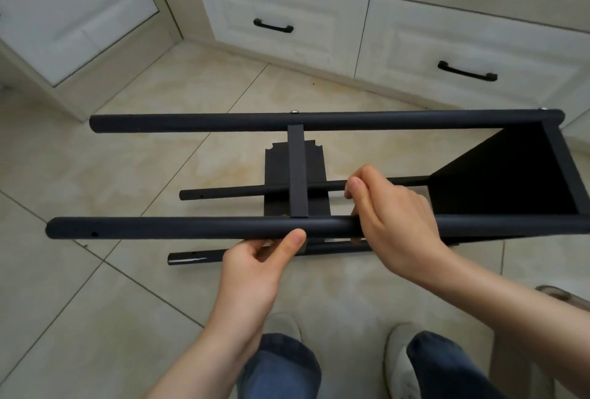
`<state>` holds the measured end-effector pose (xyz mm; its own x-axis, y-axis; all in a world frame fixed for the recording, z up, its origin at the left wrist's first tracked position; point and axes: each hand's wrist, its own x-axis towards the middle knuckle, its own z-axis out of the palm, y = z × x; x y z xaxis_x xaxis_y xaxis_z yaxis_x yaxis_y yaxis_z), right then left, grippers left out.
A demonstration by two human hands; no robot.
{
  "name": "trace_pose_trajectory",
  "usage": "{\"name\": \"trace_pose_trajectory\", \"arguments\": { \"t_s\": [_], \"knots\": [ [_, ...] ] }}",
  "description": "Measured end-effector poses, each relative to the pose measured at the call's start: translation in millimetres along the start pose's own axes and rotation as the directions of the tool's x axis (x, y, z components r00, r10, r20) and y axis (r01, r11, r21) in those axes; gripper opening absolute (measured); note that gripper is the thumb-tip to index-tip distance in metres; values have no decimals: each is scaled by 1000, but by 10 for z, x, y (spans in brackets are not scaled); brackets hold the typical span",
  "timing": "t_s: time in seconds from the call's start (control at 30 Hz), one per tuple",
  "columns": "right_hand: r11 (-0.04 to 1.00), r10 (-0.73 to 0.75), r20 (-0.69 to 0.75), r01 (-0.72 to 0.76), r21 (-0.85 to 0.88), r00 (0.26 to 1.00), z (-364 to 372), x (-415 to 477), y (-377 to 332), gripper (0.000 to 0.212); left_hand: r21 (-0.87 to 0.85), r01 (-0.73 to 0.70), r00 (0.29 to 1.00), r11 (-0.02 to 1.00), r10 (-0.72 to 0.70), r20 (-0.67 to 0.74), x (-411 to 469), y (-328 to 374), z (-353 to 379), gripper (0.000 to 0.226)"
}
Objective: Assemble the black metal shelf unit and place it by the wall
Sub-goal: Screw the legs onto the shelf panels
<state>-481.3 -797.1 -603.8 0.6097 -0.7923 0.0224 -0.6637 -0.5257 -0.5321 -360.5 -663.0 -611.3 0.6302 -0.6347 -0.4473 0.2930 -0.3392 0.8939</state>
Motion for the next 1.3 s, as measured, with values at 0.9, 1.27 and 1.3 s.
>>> {"name": "trace_pose_trajectory", "arguments": {
  "t_s": [0.9, 1.27, 1.3],
  "knots": [
    [996, 58, 272, -75, 52, 961, -116, -246, 7, 20, 626, -719, 496, -301, 407, 767, 310, 331, -456, 75],
    [919, 63, 507, -248, 307, 859, -163, -41, 61, 15, 498, -860, 440, -116, 328, 836, 450, 303, -462, 63],
    [908, 70, 543, -279, 313, 837, -173, -33, 67, 15, 498, -861, 442, -101, 336, 832, 426, 278, -465, 63]
  ]
}}
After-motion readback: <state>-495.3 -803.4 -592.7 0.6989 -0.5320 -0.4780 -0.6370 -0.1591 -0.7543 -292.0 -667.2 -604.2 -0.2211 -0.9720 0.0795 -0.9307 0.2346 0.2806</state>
